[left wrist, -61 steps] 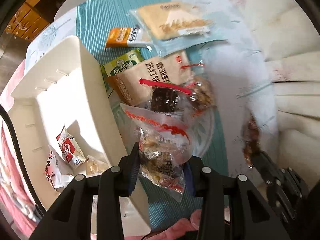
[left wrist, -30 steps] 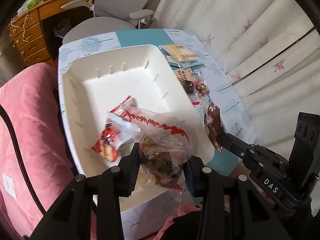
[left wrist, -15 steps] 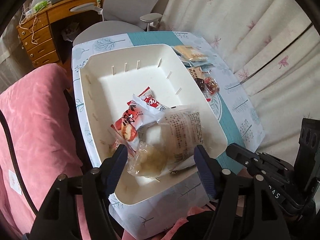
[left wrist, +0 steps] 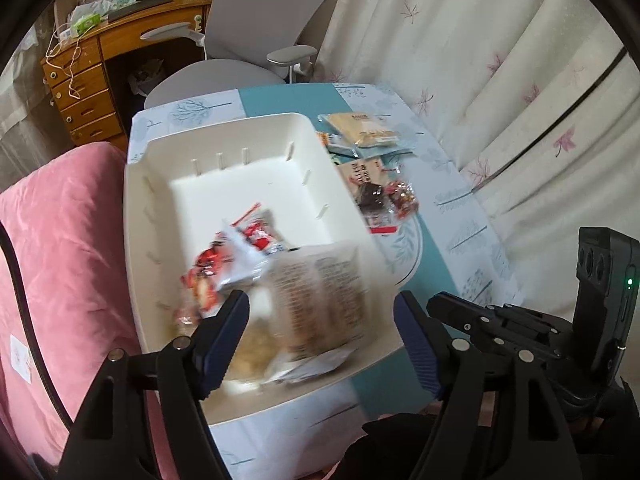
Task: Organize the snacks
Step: 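Lower both held bags into the white tray and open both tools, then reach both tools back to the remaining nut-cluster bags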
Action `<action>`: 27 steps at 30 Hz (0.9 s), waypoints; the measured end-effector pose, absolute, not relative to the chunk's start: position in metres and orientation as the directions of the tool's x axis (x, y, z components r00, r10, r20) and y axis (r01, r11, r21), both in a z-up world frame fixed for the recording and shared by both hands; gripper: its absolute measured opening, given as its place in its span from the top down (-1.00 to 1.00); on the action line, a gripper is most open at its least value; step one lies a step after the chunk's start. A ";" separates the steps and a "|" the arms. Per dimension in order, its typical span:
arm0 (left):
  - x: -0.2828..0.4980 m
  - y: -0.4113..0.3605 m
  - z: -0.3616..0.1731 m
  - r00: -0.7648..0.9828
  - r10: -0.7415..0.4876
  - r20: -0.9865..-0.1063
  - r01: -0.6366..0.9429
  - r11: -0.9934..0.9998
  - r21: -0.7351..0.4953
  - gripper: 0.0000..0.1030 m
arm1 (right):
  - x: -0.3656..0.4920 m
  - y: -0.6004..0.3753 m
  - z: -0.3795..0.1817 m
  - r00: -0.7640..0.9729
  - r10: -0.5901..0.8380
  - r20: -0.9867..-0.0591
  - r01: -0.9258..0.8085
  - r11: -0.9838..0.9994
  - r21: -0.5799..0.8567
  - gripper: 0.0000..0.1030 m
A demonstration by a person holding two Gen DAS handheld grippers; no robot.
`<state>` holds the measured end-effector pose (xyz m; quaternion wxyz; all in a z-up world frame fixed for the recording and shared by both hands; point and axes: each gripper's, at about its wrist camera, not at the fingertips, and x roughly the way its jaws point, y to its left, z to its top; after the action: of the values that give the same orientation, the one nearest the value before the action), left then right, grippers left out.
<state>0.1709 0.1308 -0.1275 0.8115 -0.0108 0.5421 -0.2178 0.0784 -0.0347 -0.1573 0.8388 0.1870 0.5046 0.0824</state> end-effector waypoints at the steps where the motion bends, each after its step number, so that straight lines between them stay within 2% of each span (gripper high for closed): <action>1: 0.171 0.124 -0.127 0.321 -0.363 -0.875 0.336 0.907 -0.253 -0.43 | 0.081 -0.044 -0.156 0.472 0.332 -0.817 0.038 0.918 0.395 0.94; 5: 0.172 0.089 -0.128 0.335 -0.349 -0.875 0.306 0.919 -0.250 -0.44 | 0.091 -0.075 -0.155 0.454 0.351 -0.819 -0.005 0.920 0.391 0.92; 12: 0.181 0.034 -0.138 0.366 -0.332 -0.869 0.221 0.939 -0.265 -0.44 | 0.108 -0.124 -0.160 0.402 0.386 -0.831 -0.117 0.921 0.371 0.56; 18: 0.186 -0.009 -0.152 0.361 -0.302 -0.883 0.161 0.952 -0.260 -0.44 | 0.116 -0.157 -0.168 0.367 0.384 -0.847 -0.221 0.921 0.322 0.45; 27: 0.214 -0.041 -0.178 0.285 -0.229 -0.931 0.034 0.973 -0.229 -0.46 | 0.132 -0.193 -0.183 0.380 0.365 -0.850 -0.260 0.924 0.281 0.26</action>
<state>0.2135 -0.0409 -0.1780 0.7973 -0.0822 0.5922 -0.0827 0.1318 -0.1930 -0.1832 0.8293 0.0501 0.5237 0.1886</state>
